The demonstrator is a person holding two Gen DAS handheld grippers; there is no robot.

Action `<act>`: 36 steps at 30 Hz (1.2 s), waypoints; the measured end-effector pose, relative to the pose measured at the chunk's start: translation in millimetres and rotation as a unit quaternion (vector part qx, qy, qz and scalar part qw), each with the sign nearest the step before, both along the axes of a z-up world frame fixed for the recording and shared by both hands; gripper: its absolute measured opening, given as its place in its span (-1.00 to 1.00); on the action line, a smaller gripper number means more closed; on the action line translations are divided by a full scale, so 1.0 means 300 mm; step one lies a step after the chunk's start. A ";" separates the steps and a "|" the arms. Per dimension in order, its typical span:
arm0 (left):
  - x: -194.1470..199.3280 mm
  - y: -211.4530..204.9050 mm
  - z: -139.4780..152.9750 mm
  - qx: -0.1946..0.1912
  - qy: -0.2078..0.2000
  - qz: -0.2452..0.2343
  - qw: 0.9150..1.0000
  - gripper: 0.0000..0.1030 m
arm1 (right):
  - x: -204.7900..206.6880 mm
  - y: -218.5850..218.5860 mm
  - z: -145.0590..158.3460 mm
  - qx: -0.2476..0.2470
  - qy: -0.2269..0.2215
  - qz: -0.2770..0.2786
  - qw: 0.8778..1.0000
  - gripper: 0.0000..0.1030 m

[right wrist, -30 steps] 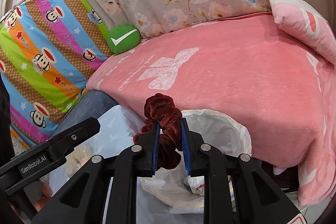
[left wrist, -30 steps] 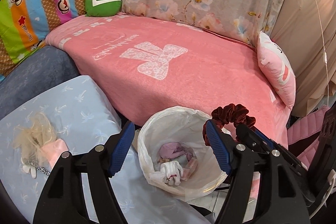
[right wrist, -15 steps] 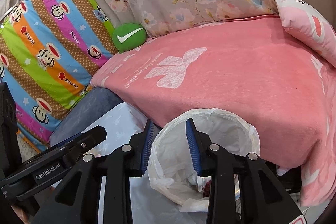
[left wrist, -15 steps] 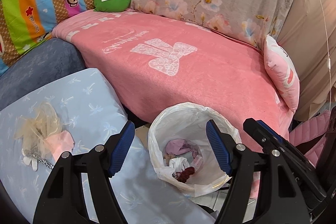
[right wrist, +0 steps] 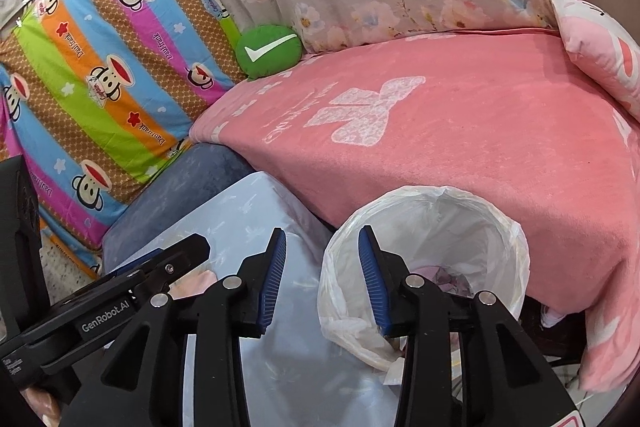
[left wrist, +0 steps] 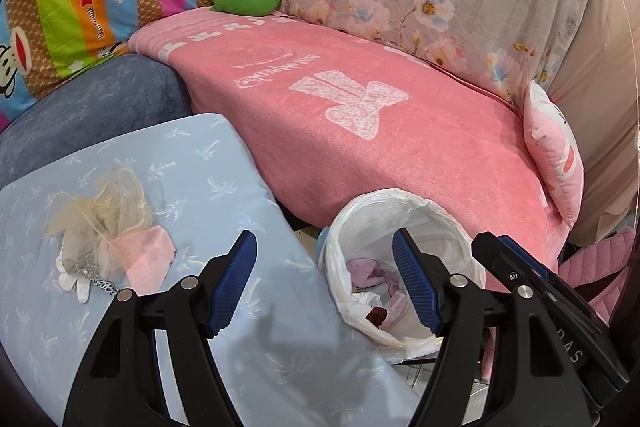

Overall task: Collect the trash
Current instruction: 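Move both open tools back to the remaining cloth on the table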

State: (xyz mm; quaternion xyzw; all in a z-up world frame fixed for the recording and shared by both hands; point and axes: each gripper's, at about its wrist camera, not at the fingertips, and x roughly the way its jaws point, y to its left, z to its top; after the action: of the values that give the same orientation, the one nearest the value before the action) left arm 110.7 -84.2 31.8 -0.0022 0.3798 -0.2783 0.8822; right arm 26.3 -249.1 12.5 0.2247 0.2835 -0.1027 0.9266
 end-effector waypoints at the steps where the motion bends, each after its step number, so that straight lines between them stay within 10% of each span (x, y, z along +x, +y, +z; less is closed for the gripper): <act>1: 0.001 0.012 -0.003 -0.001 0.001 0.002 1.000 0.31 | 0.004 0.012 -0.002 -0.001 0.001 0.003 1.000 -0.25; 36: 0.176 0.632 -0.222 0.006 0.065 0.184 0.981 0.50 | 0.335 0.546 -0.142 -0.026 0.065 0.135 0.988 -0.08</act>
State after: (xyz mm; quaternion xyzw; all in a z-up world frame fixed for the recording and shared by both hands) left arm 163.5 105.4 -34.9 -0.0843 0.4312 -0.1083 0.8918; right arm 126.9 -85.4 -30.1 0.1529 0.3679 0.0013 0.9172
